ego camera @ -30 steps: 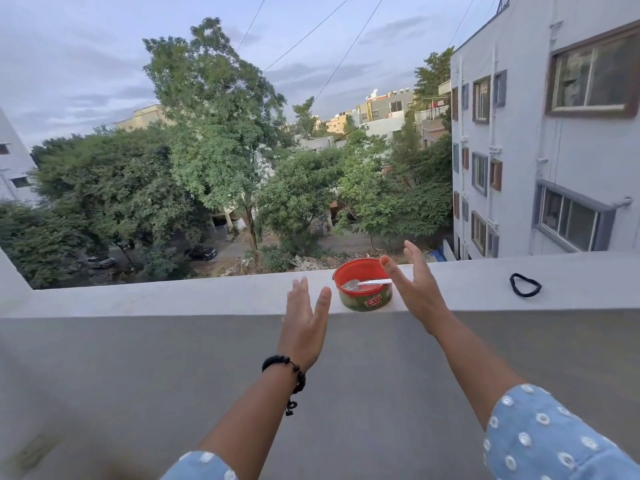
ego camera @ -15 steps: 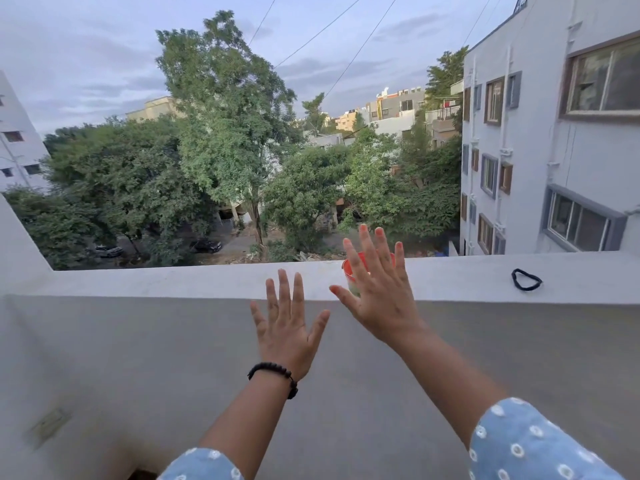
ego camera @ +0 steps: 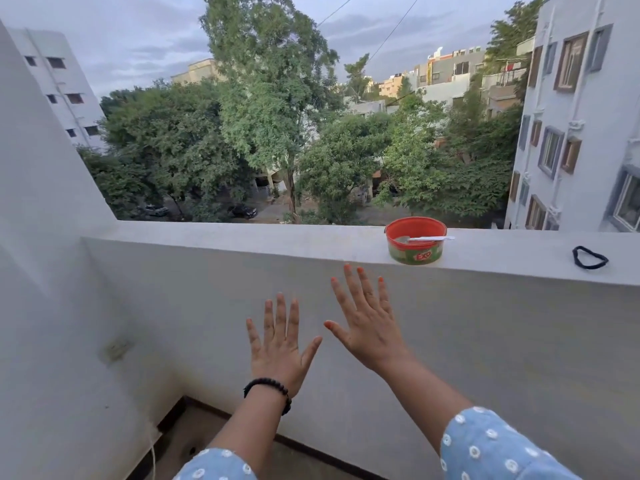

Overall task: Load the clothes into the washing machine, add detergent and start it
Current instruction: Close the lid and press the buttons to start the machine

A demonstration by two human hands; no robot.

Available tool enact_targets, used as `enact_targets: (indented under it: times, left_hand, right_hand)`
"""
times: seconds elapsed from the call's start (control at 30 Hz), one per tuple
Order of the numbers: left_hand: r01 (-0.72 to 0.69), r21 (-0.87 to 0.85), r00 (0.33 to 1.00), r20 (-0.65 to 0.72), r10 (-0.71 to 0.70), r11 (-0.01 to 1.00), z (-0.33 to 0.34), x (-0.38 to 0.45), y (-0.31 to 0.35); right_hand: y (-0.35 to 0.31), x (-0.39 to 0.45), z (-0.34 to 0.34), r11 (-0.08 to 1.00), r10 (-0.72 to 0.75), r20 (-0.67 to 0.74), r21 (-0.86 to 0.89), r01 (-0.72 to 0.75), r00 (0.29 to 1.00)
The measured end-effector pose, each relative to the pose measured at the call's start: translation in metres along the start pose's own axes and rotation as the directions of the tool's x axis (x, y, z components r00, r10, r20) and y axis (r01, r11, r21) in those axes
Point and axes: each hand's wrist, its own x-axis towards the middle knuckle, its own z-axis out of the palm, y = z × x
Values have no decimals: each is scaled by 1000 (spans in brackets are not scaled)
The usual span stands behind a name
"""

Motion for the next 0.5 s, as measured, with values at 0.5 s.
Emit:
enact_targets:
  times: [0.5]
  left_hand:
    - [94,43,995,14,-94,995,40,-94,-35]
  right_hand:
    - [-50,-62,59,999,18,172,38,-25,985]
